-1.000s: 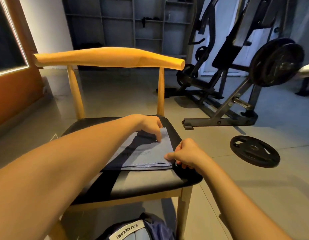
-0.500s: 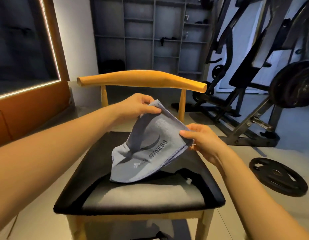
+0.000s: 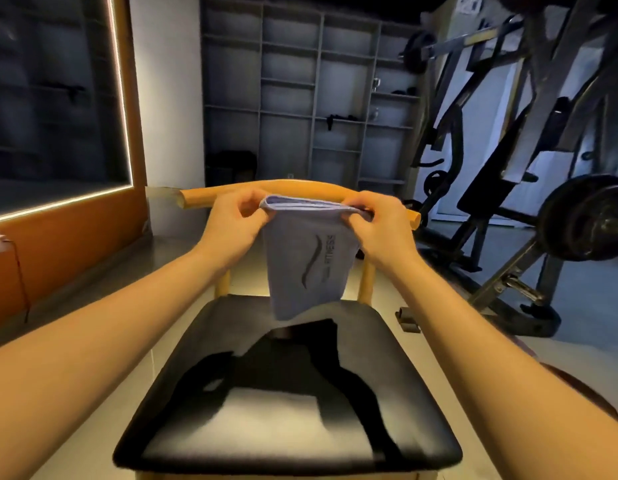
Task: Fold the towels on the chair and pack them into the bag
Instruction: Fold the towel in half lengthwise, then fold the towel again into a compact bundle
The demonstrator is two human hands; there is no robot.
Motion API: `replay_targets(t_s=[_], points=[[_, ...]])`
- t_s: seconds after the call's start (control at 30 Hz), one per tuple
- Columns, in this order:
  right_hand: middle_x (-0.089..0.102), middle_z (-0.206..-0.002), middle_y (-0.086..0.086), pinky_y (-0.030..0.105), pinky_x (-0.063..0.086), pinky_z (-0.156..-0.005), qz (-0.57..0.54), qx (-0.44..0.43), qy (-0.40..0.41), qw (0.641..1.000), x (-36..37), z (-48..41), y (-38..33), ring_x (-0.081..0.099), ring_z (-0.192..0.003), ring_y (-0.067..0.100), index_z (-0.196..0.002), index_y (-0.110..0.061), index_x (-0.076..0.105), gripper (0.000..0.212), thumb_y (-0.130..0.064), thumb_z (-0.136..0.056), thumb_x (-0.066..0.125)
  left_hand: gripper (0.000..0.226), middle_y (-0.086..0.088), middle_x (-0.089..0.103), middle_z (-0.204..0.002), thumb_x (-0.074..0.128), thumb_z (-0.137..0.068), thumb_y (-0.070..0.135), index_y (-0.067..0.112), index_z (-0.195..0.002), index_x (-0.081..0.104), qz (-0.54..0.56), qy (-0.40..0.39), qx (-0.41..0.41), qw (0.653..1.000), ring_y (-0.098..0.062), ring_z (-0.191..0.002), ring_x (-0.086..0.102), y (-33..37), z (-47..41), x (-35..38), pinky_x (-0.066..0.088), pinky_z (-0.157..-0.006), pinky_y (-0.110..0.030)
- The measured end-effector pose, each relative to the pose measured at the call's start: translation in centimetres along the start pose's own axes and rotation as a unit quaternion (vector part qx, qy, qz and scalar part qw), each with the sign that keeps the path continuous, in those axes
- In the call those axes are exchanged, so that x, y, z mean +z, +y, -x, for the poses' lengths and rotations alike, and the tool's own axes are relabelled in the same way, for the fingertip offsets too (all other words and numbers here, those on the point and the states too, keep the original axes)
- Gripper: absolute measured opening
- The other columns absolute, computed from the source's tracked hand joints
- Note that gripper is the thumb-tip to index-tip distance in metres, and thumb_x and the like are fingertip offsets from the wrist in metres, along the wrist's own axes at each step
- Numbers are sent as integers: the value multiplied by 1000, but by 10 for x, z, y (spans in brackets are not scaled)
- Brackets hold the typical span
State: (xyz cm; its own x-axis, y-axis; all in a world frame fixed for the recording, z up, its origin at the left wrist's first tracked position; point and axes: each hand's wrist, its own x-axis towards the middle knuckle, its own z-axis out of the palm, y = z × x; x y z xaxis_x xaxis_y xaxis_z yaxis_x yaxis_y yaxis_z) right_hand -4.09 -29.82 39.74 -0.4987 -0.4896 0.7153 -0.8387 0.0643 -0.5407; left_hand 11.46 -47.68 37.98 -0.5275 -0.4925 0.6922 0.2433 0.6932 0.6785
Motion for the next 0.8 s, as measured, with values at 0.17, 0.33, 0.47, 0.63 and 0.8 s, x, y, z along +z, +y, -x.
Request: replay_targets(t_s=[0.17,0.33,0.47,0.63,0.8], points=[[72,-86,-10,25,53,-76,25,10,-147,989,4,116,37,66,-84,7,-90,-23,74,20,-5,-85,68,19,11,73,-93,67,-93,5,22,-97,73,-115,-132,11,984,-7,-92,67,-31,115,-11,53,-81,-20],[71,-91,-15,35,57,-85,47,96,-305,946,14,201,64,65,-89,6,-92,-28,72,9,-20,-88,72,23,20,67,-99,66,-93,16,39,-94,62,-198,-298,-74,931,-2,-93,63,-57,184,-5,50,-76,-18],[69,-89,-12,35,57,-78,39,101,-329,938,14,217,67,63,-87,8,-88,-30,72,7,-24,-88,75,12,22,64,-99,74,-90,37,41,-97,65,-215,-341,-87,911,2,-99,60,-61,197,-10,56,-85,-19],[66,-90,-12,32,54,-73,19,99,-349,932,13,228,77,61,-88,11,-91,-33,77,9,-40,-85,79,14,22,65,-94,68,-90,51,39,-96,72,-223,-331,-79,913,1,-100,57,-63,209,-12,57,-81,-25],[65,-89,-10,28,52,-74,-11,129,-344,930,11,229,82,62,-86,13,-89,-26,79,9,-34,-90,75,13,17,63,-91,67,-92,47,37,-88,73,-223,-302,-91,922,-2,-96,56,-64,215,-7,53,-80,-24]])
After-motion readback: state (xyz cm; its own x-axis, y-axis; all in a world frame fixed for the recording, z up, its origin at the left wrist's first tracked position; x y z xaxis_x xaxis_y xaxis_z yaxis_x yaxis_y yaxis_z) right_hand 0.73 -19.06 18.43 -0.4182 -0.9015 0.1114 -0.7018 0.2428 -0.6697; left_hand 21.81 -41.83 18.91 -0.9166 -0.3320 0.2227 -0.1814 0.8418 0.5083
